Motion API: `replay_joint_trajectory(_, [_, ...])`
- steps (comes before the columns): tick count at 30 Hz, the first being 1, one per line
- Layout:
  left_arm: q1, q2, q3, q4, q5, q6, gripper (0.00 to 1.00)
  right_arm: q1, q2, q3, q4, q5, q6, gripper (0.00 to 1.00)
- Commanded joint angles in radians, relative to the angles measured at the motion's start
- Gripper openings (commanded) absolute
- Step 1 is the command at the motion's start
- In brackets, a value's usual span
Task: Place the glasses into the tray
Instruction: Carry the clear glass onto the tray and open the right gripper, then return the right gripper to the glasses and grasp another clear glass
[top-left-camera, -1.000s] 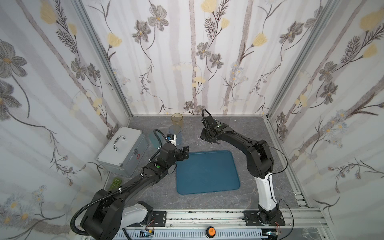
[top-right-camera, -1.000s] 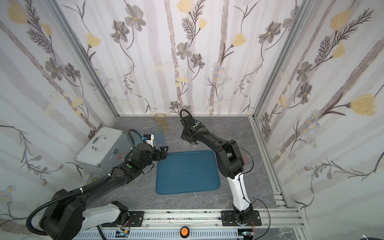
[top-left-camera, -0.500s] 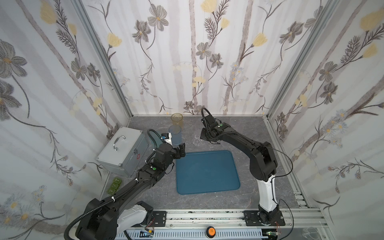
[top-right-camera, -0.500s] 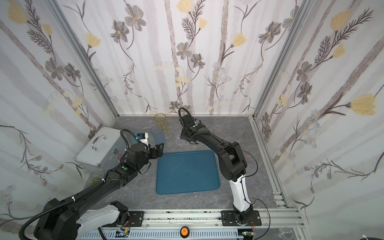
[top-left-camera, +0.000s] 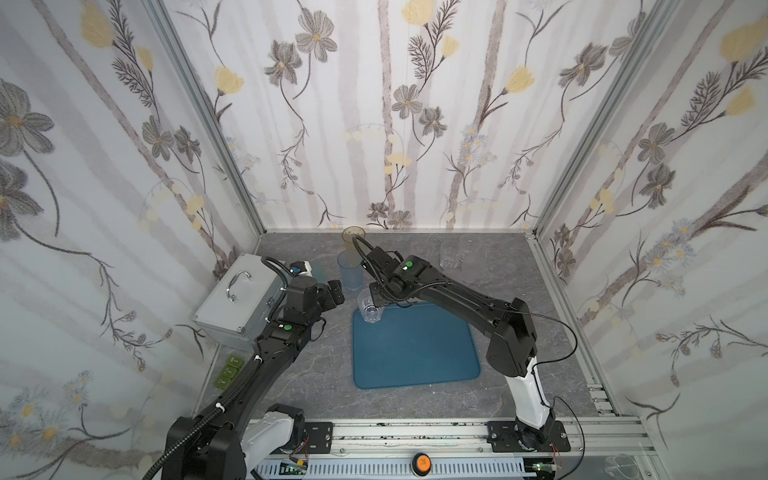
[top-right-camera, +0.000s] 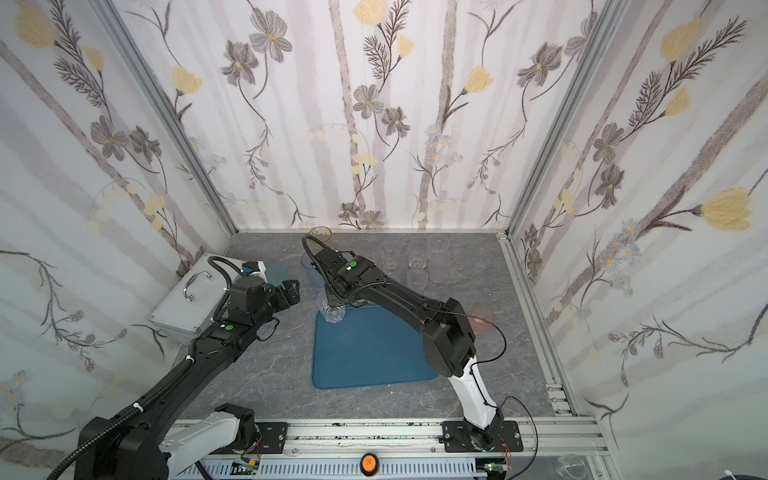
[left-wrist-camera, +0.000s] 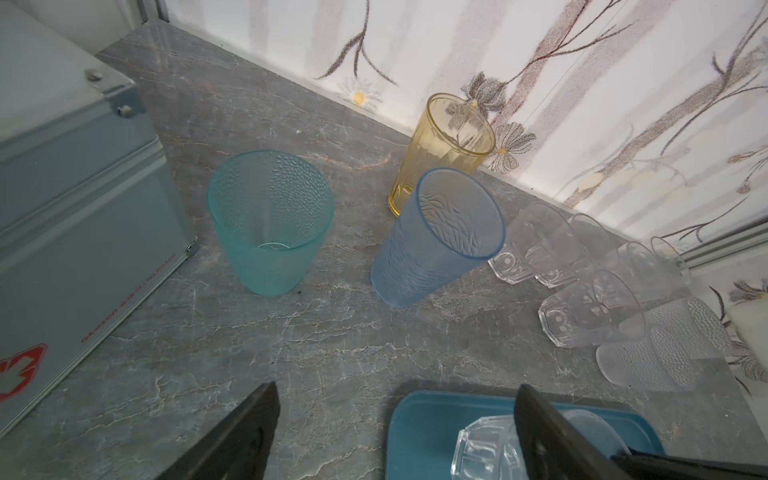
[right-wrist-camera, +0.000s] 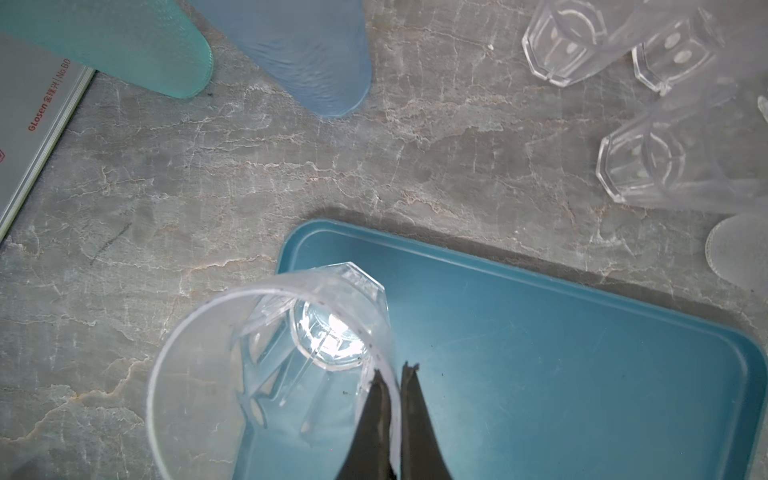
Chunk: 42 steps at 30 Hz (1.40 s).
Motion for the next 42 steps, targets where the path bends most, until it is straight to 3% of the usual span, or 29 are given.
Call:
replay_joint_trajectory(1, [0.004,-0.007,-0.005,-0.012,0.029,-0.015,0.91,0.015,0.065,0.065,-0.047,0.010,-0.043,0.05])
replay_joint_trajectory(11, [0.004,0.002,-0.011,-0.009,0.039,-0.029,0.90,0.014,0.161,0.141,-0.043,0.009,-0.043,0.09])
replay_joint_trajectory(16, [0.004,0.000,-0.013,-0.009,0.041,-0.031,0.89,0.004,0.158,0.144,-0.024,-0.056,-0.031,0.33])
replay_joint_trajectory(24, [-0.005,-0.006,0.016,-0.012,0.023,-0.024,0.85,-0.087,-0.065,-0.038,0.187,-0.244,0.047,0.41])
replay_joint_trajectory(25, [-0.017,-0.003,0.027,-0.012,0.006,-0.018,0.84,-0.135,-0.098,-0.061,0.199,-0.243,0.053,0.42])
replay_joint_trajectory(32, [-0.290,0.160,0.210,-0.002,-0.157,0.101,0.85,-0.358,-0.212,-0.235,0.251,-0.088,0.060,0.44])
replay_joint_trajectory(37, [-0.439,0.360,0.344,0.012,-0.154,0.161,0.88,-0.448,-0.172,-0.232,0.249,-0.020,0.025,0.44])
replay_joint_trajectory(42, [-0.499,0.502,0.410,0.018,-0.108,0.179,0.89,-0.489,-0.090,-0.190,0.249,-0.037,-0.010,0.43])
